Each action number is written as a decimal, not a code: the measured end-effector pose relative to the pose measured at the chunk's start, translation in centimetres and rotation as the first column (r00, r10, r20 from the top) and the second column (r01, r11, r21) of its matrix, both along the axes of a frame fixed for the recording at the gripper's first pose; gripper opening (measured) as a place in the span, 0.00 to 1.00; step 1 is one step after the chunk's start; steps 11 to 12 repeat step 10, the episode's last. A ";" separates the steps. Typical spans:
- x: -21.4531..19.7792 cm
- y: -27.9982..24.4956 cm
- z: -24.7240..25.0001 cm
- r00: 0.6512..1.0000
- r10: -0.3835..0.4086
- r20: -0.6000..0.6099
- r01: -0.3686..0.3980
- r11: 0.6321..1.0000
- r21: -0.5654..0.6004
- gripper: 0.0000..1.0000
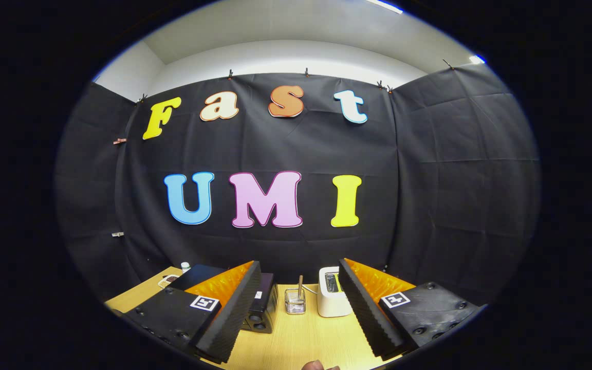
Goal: Open the toaster oven, put the food inside, and close the toaster oven door.
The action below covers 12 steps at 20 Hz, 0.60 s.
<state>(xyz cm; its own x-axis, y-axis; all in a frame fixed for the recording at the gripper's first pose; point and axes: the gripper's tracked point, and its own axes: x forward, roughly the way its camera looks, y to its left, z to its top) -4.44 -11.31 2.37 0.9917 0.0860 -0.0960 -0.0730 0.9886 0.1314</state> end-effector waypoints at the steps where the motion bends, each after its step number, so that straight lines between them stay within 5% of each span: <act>1: 0.1 0.0 0.0 1.000 0.000 0.002 0.000 1.000 0.001 0.98; 12: 0.2 -0.1 0.0 1.000 -0.005 -0.004 0.005 1.000 -0.007 0.98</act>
